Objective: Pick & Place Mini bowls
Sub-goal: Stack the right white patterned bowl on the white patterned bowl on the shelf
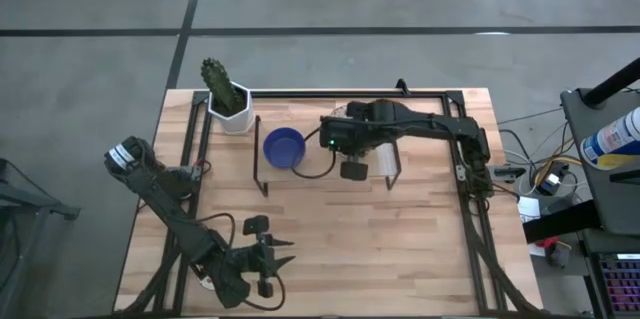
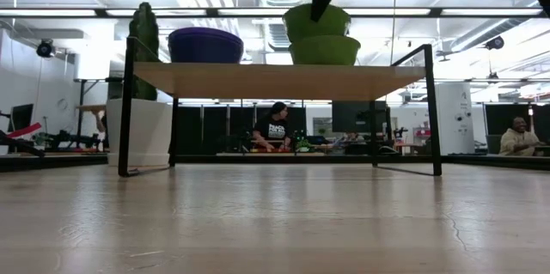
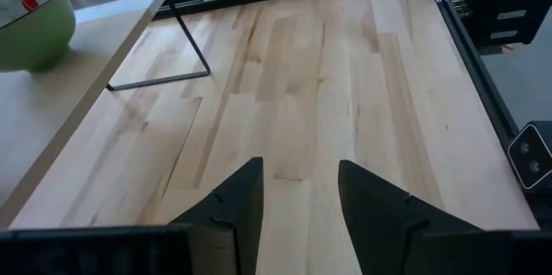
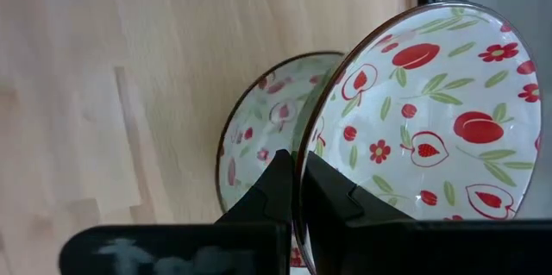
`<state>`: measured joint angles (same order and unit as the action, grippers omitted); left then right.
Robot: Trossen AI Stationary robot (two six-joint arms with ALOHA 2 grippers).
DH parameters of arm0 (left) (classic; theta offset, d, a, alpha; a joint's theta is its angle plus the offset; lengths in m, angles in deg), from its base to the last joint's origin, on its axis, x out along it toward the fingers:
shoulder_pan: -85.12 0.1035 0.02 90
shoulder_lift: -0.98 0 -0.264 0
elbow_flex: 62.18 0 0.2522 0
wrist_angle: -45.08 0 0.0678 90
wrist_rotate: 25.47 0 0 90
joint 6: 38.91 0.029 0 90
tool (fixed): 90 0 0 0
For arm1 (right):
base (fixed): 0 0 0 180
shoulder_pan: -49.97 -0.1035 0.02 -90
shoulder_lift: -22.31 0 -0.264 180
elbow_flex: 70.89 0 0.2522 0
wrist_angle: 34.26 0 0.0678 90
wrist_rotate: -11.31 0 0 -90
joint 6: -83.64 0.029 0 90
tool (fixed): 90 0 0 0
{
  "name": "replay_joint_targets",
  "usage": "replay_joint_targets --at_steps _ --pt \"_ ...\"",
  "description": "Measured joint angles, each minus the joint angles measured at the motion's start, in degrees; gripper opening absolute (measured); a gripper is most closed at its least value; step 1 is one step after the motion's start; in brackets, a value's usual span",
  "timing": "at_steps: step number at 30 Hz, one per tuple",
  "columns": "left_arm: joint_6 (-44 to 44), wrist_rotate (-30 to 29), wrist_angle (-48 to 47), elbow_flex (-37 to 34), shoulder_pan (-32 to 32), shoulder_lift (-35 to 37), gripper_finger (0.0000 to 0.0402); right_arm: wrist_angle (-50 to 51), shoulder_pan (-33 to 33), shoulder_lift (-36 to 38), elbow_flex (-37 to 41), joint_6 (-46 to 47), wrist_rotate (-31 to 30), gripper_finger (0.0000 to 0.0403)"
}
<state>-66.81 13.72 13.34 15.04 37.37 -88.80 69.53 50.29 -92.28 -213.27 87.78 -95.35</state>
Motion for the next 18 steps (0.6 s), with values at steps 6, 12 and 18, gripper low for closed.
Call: replay_joint_targets --at_steps 6,12,18 --pt "0.07 0.0 0.0 -0.02 0.0 0.0 0.0146 -0.04 -0.2 -0.15 3.11 1.16 1.1 0.0011" --pt "0.2 0.0 0.0 0.0 0.0 0.0 0.0146 -0.04 -0.15 -0.15 5.58 1.48 0.64 0.0011" --pt "0.13 0.0 0.0 -0.02 0.0 0.0 0.0146 -0.03 -0.14 -0.24 6.83 1.58 0.6 0.0021"
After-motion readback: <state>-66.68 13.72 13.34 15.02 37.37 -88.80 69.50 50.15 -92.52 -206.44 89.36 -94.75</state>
